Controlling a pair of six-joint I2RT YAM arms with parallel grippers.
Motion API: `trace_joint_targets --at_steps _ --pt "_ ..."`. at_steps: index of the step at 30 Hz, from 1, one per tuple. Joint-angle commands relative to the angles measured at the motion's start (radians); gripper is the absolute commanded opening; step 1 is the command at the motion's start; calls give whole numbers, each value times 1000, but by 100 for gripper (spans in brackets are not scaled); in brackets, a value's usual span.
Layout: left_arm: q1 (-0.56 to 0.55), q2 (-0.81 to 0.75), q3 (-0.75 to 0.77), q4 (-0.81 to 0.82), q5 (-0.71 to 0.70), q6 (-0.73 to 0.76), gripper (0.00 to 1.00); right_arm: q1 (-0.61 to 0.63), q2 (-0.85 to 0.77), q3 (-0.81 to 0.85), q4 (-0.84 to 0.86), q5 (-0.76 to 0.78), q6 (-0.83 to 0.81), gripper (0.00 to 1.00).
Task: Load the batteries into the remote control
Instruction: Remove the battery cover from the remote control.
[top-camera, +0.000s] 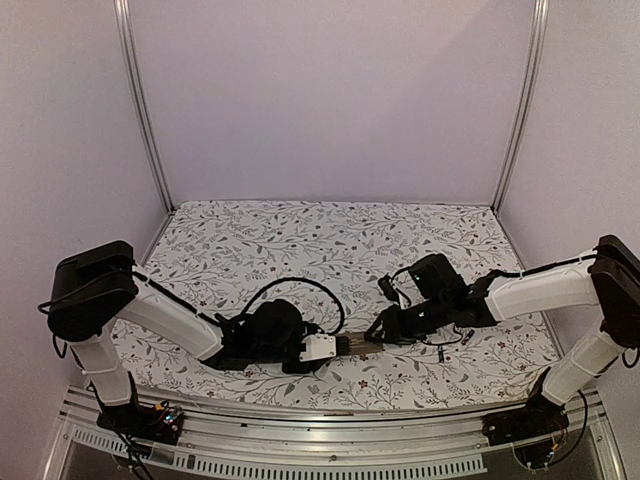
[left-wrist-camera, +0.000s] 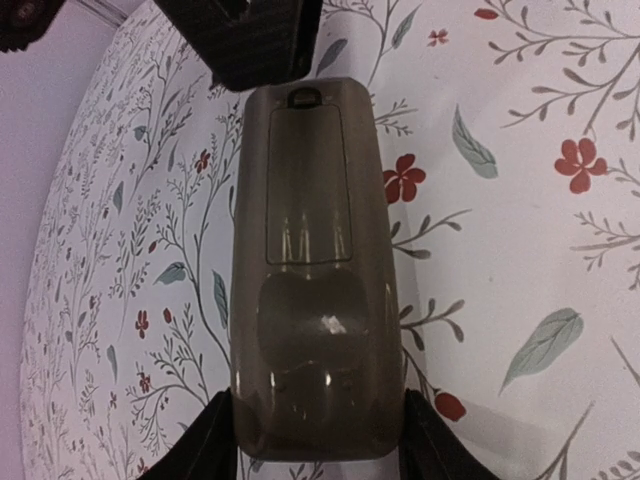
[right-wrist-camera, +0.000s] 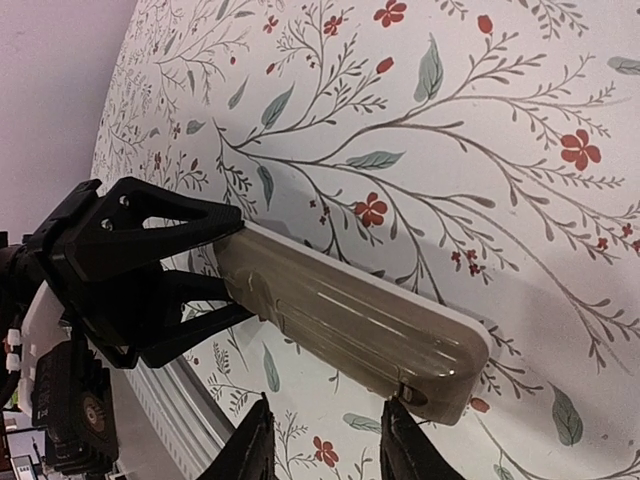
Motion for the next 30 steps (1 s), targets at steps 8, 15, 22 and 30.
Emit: trace_joint_targets --at_steps 8,15,22,30 --pt "-17 3 -21 -47 -6 9 0 19 62 18 -59 67 -35 35" --pt "-17 3 -22 -47 -4 13 0 31 79 43 -93 114 -46 35" --pt "-18 2 -23 -46 -3 12 0 33 70 98 -119 122 -67 35" --pt "-19 2 -21 -47 -3 12 0 32 65 107 -131 143 -63 33"
